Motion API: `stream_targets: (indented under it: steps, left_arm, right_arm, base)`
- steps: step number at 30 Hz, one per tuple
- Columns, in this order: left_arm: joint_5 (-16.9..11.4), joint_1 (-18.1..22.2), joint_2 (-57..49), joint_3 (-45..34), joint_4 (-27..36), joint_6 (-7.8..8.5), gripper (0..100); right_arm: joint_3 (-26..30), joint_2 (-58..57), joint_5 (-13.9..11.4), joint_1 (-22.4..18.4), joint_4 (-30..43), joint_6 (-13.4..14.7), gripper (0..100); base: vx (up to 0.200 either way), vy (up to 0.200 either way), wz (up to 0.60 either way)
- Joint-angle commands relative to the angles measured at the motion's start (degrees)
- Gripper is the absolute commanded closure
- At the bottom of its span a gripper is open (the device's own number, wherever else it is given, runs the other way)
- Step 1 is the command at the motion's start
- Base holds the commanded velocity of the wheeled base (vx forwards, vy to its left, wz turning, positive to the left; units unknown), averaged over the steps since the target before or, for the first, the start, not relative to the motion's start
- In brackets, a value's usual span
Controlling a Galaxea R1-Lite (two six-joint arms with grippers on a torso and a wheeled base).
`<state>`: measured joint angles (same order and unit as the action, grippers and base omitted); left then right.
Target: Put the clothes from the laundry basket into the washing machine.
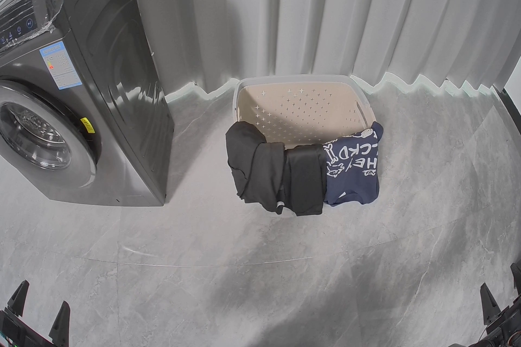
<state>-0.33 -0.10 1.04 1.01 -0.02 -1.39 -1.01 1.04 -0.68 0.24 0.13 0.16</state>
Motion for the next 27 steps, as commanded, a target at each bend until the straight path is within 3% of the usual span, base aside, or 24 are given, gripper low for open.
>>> stream_targets:
  steps: [1, 27]
  left_arm:
    - [0.0, 0.0, -1.0, -0.9, 0.0, -0.02, 0]
    - [0.0, 0.0, -1.0, -0.9, 0.0, -0.02, 0]
  right_arm:
    - [0.9, -1.0, 0.0, 0.0, 0.0, 0.0, 0]
    - [0.9, -1.0, 0.1, 0.0, 0.0, 0.0, 0]
  base:
    - [0.0, 0.2, 0.0]
    - [0.0, 0.2, 0.0]
